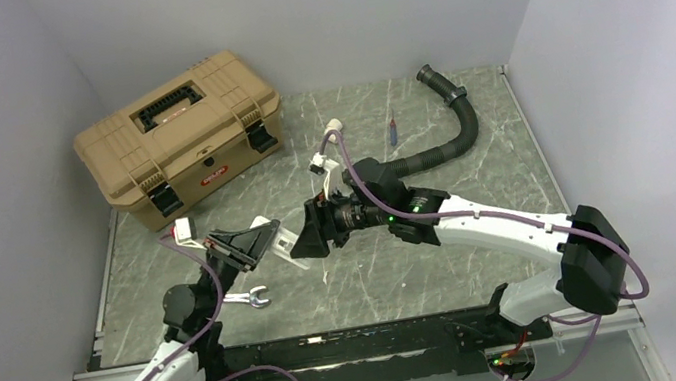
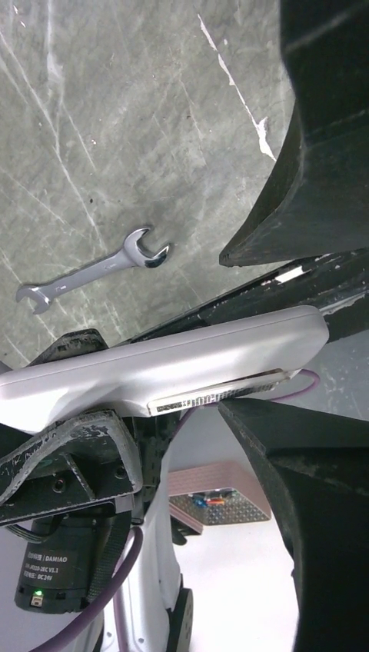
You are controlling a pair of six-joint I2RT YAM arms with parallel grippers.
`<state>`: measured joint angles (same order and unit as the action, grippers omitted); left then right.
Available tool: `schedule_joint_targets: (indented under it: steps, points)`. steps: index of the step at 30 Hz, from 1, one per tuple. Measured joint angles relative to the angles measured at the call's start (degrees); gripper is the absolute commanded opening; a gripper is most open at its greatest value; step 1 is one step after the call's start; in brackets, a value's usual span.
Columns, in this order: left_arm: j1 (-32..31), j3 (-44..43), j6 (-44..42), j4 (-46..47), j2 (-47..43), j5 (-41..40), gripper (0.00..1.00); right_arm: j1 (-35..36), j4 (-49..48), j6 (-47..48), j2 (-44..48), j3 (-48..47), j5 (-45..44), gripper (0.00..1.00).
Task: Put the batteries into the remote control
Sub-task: Load the battery cover into the remote control.
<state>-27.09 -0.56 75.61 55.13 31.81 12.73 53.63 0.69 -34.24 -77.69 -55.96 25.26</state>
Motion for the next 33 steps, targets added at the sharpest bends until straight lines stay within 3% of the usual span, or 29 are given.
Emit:
schedule_joint_targets:
  steps: [7,11,12,15,17,24,33]
  points:
    - [0.0,0.0,-0.1,1.4,1.6,1.1,0.0,-0.1,-0.5,0.2,0.1,0.0,2.7,0.23]
    - [0.0,0.0,0.1,3.1,1.6,2.0,0.0,-0.9,-3.1,-0.8,0.7,1.3,5.9,0.19]
    - [0.0,0.0,0.0,3.5,1.6,2.4,0.0,-1.1,-4.0,-1.1,0.9,1.8,6.7,0.22]
    - [0.0,0.0,0.0,4.2,1.9,2.7,0.0,-1.7,-5.3,-2.0,0.9,2.3,8.3,0.52]
    - [0.0,0.0,0.3,5.2,2.3,2.9,0.0,-1.9,-5.5,-2.2,0.9,2.3,8.3,0.62]
    - [-0.1,0.0,0.5,8.9,3.7,3.2,0.0,-2.8,-5.0,-2.2,0.9,2.4,8.2,0.78]
    - [-0.4,0.0,0.5,8.6,2.7,4.2,0.0,-3.7,-4.8,-1.9,2.5,3.2,7.8,0.88]
